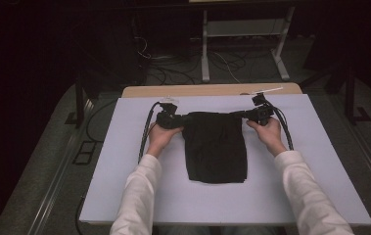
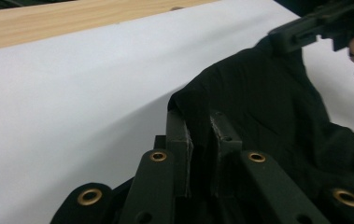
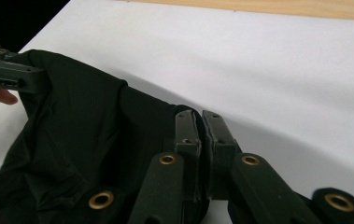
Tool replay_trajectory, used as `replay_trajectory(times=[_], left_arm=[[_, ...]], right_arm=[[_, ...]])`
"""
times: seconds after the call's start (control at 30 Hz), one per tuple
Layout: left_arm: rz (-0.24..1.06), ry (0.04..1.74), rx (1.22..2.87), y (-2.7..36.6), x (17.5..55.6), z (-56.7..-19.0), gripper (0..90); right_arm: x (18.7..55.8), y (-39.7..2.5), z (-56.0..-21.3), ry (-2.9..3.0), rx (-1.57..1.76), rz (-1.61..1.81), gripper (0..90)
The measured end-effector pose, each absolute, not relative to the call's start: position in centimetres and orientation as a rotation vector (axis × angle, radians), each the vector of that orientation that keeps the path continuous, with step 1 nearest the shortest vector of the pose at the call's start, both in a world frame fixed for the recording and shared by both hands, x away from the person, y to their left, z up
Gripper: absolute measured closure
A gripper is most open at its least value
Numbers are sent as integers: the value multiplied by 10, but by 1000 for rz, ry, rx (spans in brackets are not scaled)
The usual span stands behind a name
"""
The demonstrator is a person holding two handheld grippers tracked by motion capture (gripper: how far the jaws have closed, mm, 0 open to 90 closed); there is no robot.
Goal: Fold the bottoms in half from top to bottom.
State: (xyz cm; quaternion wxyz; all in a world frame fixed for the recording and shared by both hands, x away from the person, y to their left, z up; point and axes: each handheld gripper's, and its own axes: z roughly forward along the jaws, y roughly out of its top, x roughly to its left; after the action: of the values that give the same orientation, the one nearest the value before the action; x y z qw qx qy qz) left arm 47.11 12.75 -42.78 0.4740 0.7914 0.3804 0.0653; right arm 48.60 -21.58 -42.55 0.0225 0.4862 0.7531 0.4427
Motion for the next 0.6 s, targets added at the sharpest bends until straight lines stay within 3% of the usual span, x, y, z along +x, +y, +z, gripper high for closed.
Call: replay_trajectory(times=[0.43,0.5,0.6], left_arm=[[150,1014,1931,124,481,-447,771],[158,1025,1928,123,481,-446,735],[170,1039,1917,124,479,-441,602]], right_arm=[[497,-213,-441,2345,1520,1324,833],[498,-214,-443,2349,1529,1331,819],[495,-214,-441,2337,1504,1297,698]])
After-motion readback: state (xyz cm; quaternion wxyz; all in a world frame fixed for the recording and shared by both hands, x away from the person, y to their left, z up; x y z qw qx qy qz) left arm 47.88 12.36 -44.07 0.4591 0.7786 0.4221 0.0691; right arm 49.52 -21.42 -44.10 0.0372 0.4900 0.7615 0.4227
